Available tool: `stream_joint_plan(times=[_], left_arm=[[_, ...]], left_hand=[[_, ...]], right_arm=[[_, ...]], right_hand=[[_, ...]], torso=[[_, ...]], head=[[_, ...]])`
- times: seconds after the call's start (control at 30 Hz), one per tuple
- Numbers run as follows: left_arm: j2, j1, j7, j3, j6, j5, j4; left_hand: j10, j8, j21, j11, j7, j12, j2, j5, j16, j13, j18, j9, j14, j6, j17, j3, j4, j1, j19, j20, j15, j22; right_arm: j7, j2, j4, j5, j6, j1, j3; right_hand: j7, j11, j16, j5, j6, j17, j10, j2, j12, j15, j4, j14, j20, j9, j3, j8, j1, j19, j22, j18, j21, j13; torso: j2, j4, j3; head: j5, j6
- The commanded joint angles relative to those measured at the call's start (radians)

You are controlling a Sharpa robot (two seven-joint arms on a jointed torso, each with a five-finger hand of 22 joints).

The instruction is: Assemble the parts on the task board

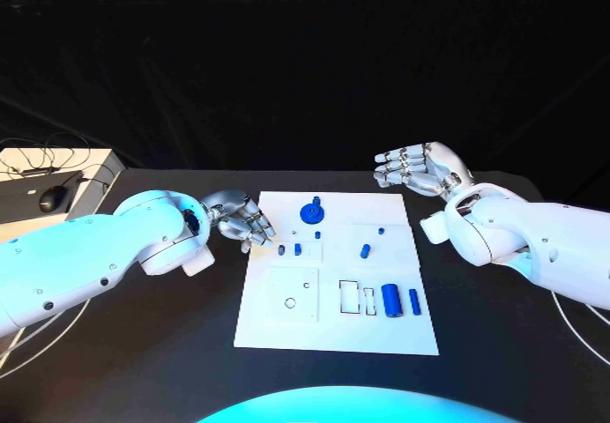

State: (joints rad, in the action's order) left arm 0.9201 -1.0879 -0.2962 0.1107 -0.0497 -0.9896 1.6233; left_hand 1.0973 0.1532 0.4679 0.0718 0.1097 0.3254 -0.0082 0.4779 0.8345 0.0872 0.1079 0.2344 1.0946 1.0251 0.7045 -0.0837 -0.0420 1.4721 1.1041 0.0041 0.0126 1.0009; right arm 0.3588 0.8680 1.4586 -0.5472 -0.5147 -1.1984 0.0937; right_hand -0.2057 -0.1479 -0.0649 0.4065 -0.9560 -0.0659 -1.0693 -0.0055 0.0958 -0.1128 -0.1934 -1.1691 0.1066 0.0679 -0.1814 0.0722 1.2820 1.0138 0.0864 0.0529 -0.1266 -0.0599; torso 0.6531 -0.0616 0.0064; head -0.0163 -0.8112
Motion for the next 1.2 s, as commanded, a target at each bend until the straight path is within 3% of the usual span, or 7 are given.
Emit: stream_joint_plan(times=[0.03, 0.17, 0.23, 0.27, 0.63, 0.97, 1.2], left_arm=[[-0.006, 0.002, 0.186, 0.001, -0.113, -0.069, -0.004], [-0.017, 0.007, 0.236, 0.001, -0.147, -0.114, -0.013], [-0.022, 0.013, 0.252, 0.000, -0.157, -0.139, -0.019], [-0.025, 0.015, 0.257, 0.000, -0.160, -0.151, -0.022], [-0.050, 0.030, 0.267, -0.003, -0.172, -0.226, -0.058], [-0.058, 0.054, 0.256, -0.005, -0.168, -0.241, -0.071], [-0.084, 0.060, 0.279, -0.007, -0.216, -0.238, -0.092]], left_hand=[[0.012, -0.005, -0.001, 0.002, 0.001, -0.018, 0.007, -0.007, -0.004, -0.023, 0.020, -0.033, 0.001, 0.023, -0.023, 0.011, -0.020, 0.027, -0.001, -0.001, -0.002, 0.002], [0.021, -0.024, 0.014, 0.002, -0.002, -0.043, 0.017, -0.047, 0.004, -0.023, 0.023, -0.091, -0.002, 0.047, -0.052, 0.033, -0.045, 0.040, -0.014, -0.001, -0.002, 0.033], [0.022, -0.030, 0.015, 0.003, -0.002, -0.049, 0.027, -0.139, 0.006, -0.023, 0.023, -0.105, -0.004, 0.049, -0.059, 0.047, -0.052, 0.047, -0.017, -0.001, -0.002, 0.038], [0.025, -0.046, 0.018, 0.005, -0.005, -0.059, 0.018, -0.145, 0.016, -0.021, 0.024, -0.138, -0.005, 0.060, -0.075, 0.080, -0.053, 0.027, -0.020, 0.003, 0.000, 0.051], [0.032, -0.050, 0.007, 0.003, -0.005, -0.065, -0.013, -0.148, 0.053, -0.022, 0.029, -0.163, -0.003, 0.085, -0.110, 0.112, -0.047, -0.007, -0.002, 0.005, -0.001, 0.061], [0.047, -0.047, 0.005, -0.008, -0.012, -0.040, -0.013, -0.150, 0.097, -0.020, 0.027, -0.163, 0.004, 0.103, -0.106, 0.097, -0.033, 0.004, 0.025, -0.001, -0.009, 0.065], [0.050, -0.051, 0.017, -0.019, -0.019, 0.004, -0.008, -0.149, 0.135, -0.013, 0.024, -0.164, 0.008, 0.109, -0.096, 0.088, -0.022, 0.000, 0.035, -0.008, -0.016, 0.086]], right_arm=[[0.017, 0.002, 0.000, -0.015, 0.011, 0.001, 0.000], [0.018, 0.003, 0.000, -0.029, 0.013, 0.002, 0.000], [0.018, 0.004, 0.000, -0.038, 0.014, 0.003, 0.001], [0.019, 0.004, 0.000, -0.042, 0.014, 0.003, 0.001], [0.018, 0.007, 0.002, -0.066, 0.016, 0.007, 0.001], [0.018, 0.008, 0.003, -0.071, 0.017, 0.007, 0.001], [0.016, 0.007, 0.002, -0.074, 0.017, 0.008, 0.001]], right_hand=[[0.002, 0.000, 0.003, 0.005, -0.013, 0.001, -0.010, -0.008, -0.008, 0.001, -0.003, -0.008, -0.002, -0.001, -0.010, -0.007, 0.001, 0.006, 0.001, 0.001, -0.007, 0.001], [0.006, 0.003, 0.003, 0.002, -0.025, 0.001, -0.022, -0.009, -0.017, 0.004, -0.008, -0.016, -0.006, -0.001, -0.024, -0.008, 0.007, 0.008, 0.004, 0.002, -0.014, 0.002], [0.009, 0.005, 0.003, 0.000, -0.032, 0.001, -0.028, -0.009, -0.021, 0.007, -0.010, -0.026, -0.010, -0.001, -0.029, -0.008, 0.009, 0.014, 0.007, 0.003, -0.021, 0.002], [0.009, 0.006, 0.003, -0.001, -0.035, 0.001, -0.030, -0.010, -0.024, 0.008, -0.011, -0.029, -0.011, -0.001, -0.031, -0.008, 0.010, 0.015, 0.009, 0.003, -0.025, 0.002], [0.011, 0.009, 0.003, -0.002, -0.047, 0.001, -0.044, -0.014, -0.030, 0.014, -0.010, -0.046, -0.020, -0.002, -0.050, -0.009, 0.009, 0.003, 0.031, 0.001, -0.065, 0.002], [0.011, 0.009, 0.003, -0.002, -0.047, 0.001, -0.044, -0.015, -0.030, 0.015, -0.008, -0.047, -0.021, -0.002, -0.053, -0.009, 0.010, -0.007, 0.041, 0.002, -0.083, 0.002], [0.012, 0.011, 0.003, -0.002, -0.051, 0.001, -0.048, -0.014, -0.030, 0.016, -0.007, -0.052, -0.023, -0.001, -0.055, -0.009, 0.012, -0.012, 0.048, 0.002, -0.096, 0.002]], torso=[[0.001, 0.0011, 0.0012], [0.001, 0.0012, 0.0007], [0.001, 0.0012, 0.0005], [0.001, 0.0012, 0.0006], [0.001, 0.0006, -0.0003], [0.001, -0.0002, -0.0006], [0.002, -0.0005, -0.0009]], head=[[-0.002, 0.001], [-0.001, 0.001], [-0.001, 0.001], [-0.001, 0.001], [0.001, 0.000], [0.001, -0.001], [0.002, -0.001]])
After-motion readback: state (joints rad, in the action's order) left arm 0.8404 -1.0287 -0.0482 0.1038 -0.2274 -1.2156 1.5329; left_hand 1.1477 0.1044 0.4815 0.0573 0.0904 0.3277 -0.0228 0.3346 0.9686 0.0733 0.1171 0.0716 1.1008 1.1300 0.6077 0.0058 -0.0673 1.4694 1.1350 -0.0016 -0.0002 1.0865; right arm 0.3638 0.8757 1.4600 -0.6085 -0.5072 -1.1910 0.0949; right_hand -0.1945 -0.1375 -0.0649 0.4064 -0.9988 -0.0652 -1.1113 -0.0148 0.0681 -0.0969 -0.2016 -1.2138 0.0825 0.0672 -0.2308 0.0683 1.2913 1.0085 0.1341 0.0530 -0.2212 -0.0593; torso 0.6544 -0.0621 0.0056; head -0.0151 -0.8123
